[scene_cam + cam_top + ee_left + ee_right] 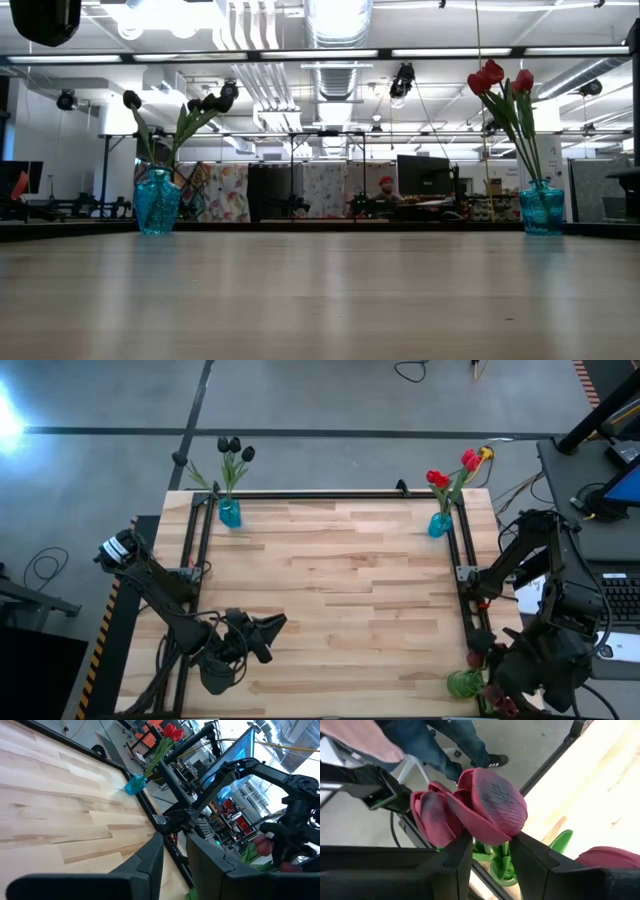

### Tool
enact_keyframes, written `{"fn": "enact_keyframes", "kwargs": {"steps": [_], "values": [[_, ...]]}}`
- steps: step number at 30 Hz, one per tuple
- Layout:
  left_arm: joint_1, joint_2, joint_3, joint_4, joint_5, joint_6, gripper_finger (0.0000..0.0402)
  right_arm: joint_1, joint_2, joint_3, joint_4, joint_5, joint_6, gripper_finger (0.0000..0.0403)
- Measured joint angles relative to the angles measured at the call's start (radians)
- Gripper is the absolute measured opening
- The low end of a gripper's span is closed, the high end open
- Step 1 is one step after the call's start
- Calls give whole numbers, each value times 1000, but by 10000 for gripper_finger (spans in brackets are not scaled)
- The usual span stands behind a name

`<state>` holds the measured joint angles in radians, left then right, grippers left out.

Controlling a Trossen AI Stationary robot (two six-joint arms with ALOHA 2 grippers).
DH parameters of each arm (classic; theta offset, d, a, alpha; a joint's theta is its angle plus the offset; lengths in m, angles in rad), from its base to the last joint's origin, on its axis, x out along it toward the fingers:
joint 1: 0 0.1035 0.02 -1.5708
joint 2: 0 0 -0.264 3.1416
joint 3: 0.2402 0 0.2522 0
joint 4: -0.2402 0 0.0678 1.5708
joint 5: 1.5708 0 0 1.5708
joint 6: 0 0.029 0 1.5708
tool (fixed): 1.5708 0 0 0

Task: Sort flowers into vase by color
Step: Put the dark red tulip into the green vase, then return to Home Position

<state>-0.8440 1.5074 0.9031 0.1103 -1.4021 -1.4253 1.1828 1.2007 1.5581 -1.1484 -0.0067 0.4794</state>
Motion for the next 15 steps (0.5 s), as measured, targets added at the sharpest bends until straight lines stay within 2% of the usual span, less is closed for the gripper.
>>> {"fn": "enact_keyframes", "kwargs": {"steps": [9, 15], "values": [[0, 0, 0, -25, -7, 36, 75, 16, 14, -18, -25, -8, 188, 127], [0, 0, 0, -33, -98, 35, 75, 18, 5, 6, -27, -28, 302, 156]]}}
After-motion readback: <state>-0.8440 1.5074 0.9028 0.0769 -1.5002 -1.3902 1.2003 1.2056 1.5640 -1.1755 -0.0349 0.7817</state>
